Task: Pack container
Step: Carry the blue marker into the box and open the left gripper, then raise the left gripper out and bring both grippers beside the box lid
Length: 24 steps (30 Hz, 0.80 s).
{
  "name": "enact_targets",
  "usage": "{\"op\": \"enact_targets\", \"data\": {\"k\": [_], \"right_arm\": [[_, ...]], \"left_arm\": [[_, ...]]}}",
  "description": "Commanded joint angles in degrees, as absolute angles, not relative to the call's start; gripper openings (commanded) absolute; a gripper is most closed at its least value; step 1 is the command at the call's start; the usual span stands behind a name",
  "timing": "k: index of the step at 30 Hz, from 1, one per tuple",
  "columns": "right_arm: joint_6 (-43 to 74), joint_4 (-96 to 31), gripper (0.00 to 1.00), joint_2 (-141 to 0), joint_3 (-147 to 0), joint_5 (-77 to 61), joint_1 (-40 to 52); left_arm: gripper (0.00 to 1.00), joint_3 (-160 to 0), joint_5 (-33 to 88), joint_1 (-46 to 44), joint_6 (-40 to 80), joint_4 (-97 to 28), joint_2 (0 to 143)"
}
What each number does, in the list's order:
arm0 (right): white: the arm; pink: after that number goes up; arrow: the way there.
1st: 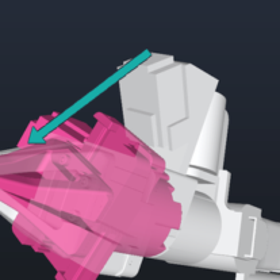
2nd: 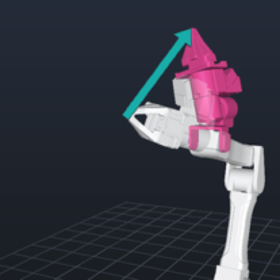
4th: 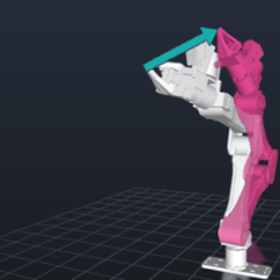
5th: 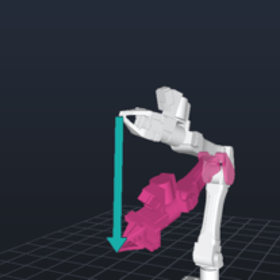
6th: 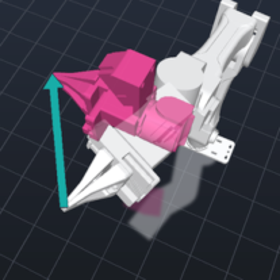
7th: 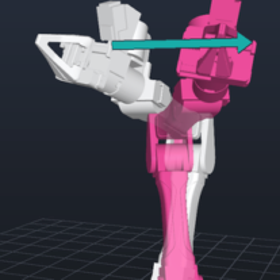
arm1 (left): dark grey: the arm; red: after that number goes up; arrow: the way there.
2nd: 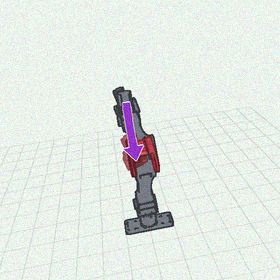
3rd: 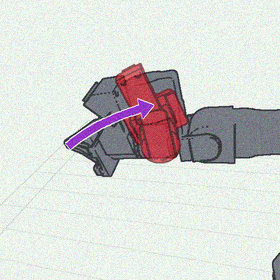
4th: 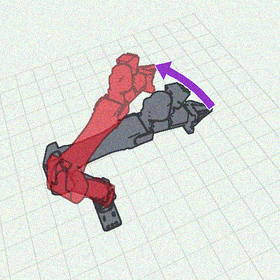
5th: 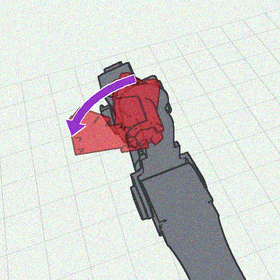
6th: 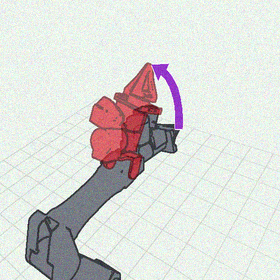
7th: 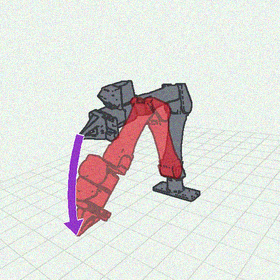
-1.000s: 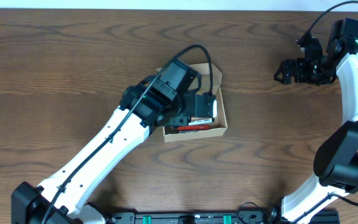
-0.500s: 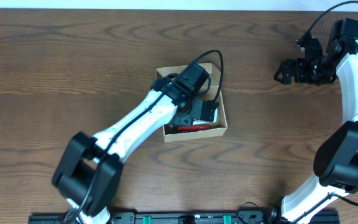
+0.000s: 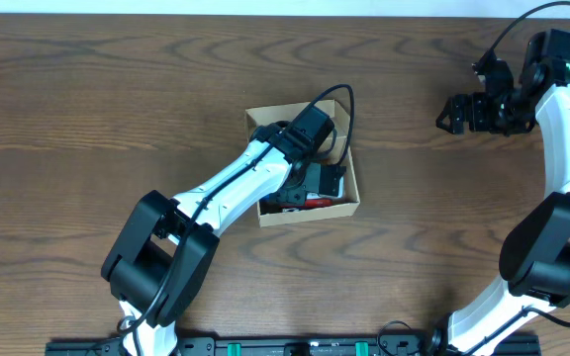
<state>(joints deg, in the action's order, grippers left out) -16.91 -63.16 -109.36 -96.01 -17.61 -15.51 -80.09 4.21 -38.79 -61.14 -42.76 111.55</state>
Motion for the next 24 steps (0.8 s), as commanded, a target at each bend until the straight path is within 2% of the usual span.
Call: {"op": "enact_targets", "data": {"k": [1, 7, 10, 15, 20, 24], "right_arm": [[-16.3, -63.2, 0.99, -108.0, -95.8, -18.4, -15.3], [-16.3, -63.2, 0.99, -108.0, -95.8, -18.4, -15.3], [-16.3, -63.2, 0.99, -108.0, -95.8, -18.4, -15.3], [-16.3, -63.4, 0.99, -108.0, -95.8, -18.4, -15.3], [-16.3, -63.7, 0.99, -108.0, -95.8, -19.5, -15.3], [-16.3, -63.6, 0.99, -108.0, -95.8, -25.2, -15.3]], "left_arm": [[0.49, -81.9, 3.9, -38.5, -57.8, -43.4, 111.1], [0.68, -86.0, 2.8, -38.5, -53.9, -44.0, 108.4], [0.73, -89.7, 0.3, -38.5, -48.7, -45.9, 107.0], [0.97, -93.8, -7.5, -37.6, -35.0, -49.7, 104.8], [0.95, -96.5, -9.5, -34.3, -25.8, -57.4, 101.4], [0.95, -96.6, 1.7, -28.1, -21.3, -59.4, 96.7]]}}
